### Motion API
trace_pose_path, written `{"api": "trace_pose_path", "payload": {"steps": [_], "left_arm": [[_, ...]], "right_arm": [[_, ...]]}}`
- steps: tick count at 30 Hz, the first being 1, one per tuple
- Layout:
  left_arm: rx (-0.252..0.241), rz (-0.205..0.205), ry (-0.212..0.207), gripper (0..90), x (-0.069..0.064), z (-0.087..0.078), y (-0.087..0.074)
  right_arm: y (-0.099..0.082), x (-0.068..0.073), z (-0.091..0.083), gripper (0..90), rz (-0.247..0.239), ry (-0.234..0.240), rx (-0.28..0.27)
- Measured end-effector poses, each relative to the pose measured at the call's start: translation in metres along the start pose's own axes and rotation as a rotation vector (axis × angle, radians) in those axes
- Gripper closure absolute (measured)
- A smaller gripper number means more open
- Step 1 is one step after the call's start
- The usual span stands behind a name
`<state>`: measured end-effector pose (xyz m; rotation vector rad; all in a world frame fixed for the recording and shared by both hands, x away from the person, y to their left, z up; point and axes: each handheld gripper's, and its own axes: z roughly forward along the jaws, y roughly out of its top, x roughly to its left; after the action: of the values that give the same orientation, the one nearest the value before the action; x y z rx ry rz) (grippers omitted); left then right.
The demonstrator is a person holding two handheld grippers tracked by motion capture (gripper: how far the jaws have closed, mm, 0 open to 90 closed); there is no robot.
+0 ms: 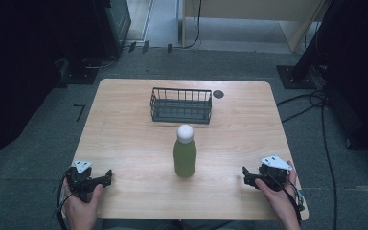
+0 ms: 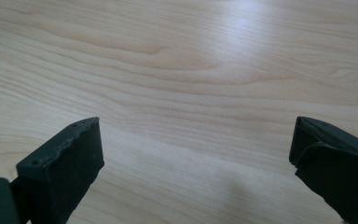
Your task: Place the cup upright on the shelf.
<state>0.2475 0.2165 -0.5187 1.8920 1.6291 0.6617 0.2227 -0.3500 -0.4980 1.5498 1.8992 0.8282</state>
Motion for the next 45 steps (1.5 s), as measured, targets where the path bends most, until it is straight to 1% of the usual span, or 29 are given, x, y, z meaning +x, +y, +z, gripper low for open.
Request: {"api": "trace_pose_path", "payload": {"steps": [5,10,25,33,34,36,39,45], "left_arm": [[0.0,0.0,0.0,0.0,0.0,0.0,0.0],[0.0,0.0,0.0,0.0,0.0,0.0,0.0],[0.0,0.0,0.0,0.0,0.0,0.0,0.0],[0.0,0.0,0.0,0.0,0.0,0.0,0.0],[0.0,0.0,0.0,0.0,0.0,0.0,0.0],[0.0,0.0,0.0,0.0,0.0,0.0,0.0],[0.0,0.0,0.0,0.0,0.0,0.0,0.0],[0.0,0.004,-0.005,0.0,0.0,0.0,0.0]], "right_arm": [[0.006,0.009,0.002,2.5,-0.016,0.016,-0.008],[0.01,0.016,0.003,2.5,-0.031,0.028,-0.014],[0.018,0.032,0.005,2.5,-0.047,0.055,-0.024],[0.023,0.043,0.007,2.5,-0.058,0.078,-0.031],[0.024,0.047,0.008,2.5,-0.061,0.087,-0.03],[0.025,0.048,0.008,2.5,-0.065,0.088,-0.032],[0.027,0.054,0.009,2.5,-0.071,0.101,-0.033],[0.03,0.064,0.01,2.5,-0.07,0.128,-0.041]]}}
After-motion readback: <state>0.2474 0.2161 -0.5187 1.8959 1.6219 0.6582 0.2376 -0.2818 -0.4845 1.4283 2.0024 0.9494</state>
